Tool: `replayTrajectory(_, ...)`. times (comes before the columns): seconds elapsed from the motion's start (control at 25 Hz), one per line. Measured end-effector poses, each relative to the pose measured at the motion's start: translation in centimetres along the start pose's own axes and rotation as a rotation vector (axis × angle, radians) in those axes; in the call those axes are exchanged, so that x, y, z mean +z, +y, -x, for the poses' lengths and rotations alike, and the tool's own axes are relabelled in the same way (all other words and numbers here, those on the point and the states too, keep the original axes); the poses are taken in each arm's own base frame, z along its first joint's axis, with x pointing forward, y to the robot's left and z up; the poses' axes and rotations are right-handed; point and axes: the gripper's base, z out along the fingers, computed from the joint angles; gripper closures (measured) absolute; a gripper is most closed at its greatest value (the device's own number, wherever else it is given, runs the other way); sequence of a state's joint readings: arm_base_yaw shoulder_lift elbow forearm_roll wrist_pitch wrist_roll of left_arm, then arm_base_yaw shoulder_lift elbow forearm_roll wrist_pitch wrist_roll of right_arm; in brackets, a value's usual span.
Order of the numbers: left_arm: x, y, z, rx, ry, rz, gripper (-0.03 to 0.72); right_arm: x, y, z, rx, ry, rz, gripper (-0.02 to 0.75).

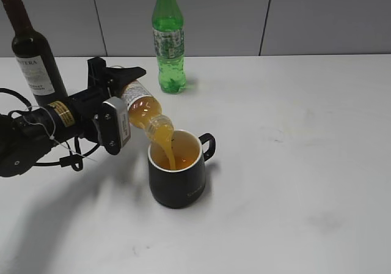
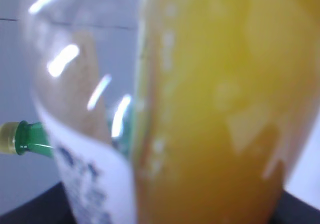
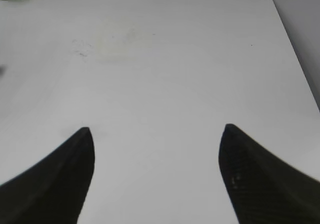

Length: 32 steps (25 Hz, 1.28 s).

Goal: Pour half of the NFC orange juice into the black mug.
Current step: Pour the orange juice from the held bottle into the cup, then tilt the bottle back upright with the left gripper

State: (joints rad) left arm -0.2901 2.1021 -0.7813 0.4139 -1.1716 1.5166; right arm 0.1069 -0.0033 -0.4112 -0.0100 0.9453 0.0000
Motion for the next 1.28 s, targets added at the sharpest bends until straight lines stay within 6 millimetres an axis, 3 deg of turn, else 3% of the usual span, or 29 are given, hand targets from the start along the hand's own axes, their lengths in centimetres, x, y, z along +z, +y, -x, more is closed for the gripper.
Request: replayTrajectory(1.28, 0.0, 0.06, 0.0, 0.048, 0.001, 0.007, 0.223, 0.0, 0.0, 0.0, 0.0, 0.0, 0.0, 0.15)
